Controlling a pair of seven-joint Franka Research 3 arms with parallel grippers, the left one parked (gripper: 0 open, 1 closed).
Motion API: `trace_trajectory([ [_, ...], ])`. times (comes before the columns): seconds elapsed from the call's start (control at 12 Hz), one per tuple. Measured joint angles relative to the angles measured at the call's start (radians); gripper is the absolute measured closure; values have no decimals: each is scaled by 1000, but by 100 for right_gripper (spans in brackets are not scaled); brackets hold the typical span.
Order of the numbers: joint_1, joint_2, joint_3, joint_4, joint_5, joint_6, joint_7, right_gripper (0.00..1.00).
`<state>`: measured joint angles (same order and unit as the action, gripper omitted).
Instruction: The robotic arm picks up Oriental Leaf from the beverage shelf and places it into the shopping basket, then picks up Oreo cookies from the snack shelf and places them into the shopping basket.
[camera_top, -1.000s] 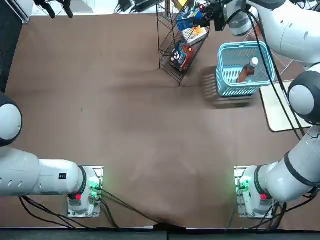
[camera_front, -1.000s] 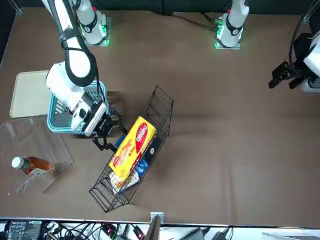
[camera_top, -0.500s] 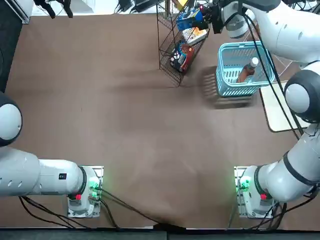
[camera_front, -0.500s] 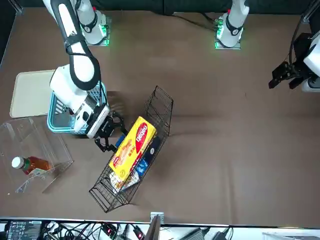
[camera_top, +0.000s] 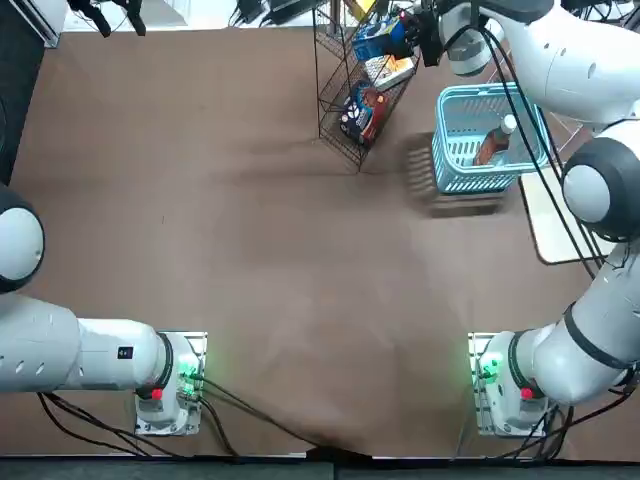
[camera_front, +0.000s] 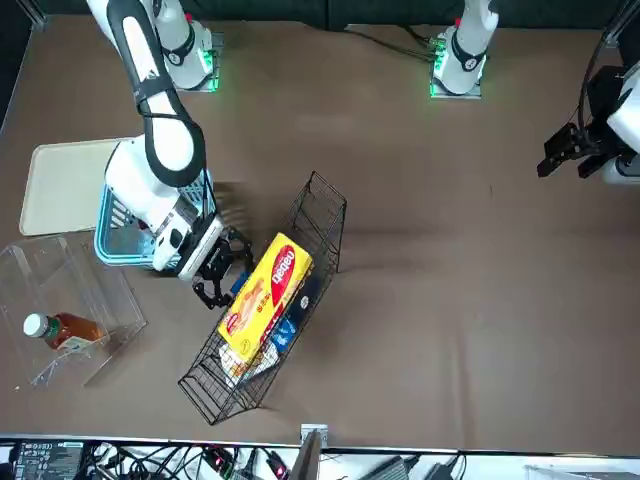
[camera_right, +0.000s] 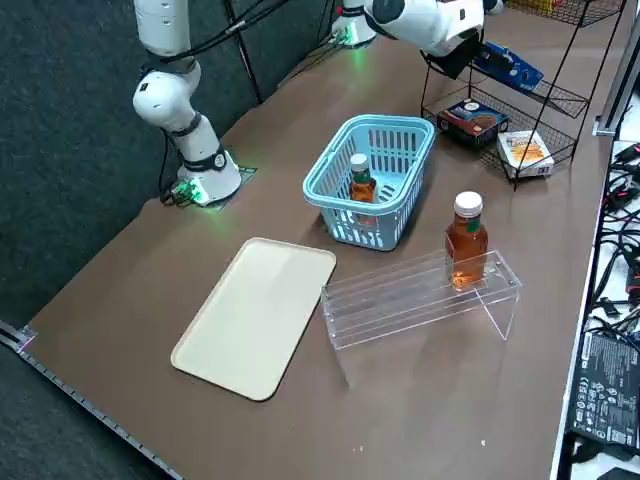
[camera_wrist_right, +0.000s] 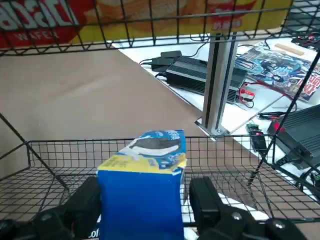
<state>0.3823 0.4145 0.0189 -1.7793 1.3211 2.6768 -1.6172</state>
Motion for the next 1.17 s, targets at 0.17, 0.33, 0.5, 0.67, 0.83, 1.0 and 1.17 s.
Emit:
trace_trajectory([
  [0.17, 1, 17, -1, 21, 0, 0, 0, 0],
  [0.33, 1, 29, -1, 34, 0, 1, 0, 0],
  [0.5, 3, 36, -1, 40, 0, 1, 0, 0],
  [0.67, 7, 39, -1, 41, 0, 2, 0, 0],
  [0.83, 11, 40, -2, 44, 0, 3, 1, 3],
  [1.0, 14, 40, -2, 47, 0, 6, 2, 15],
  [1.17, 14, 40, -3, 48, 0, 8, 4, 25],
])
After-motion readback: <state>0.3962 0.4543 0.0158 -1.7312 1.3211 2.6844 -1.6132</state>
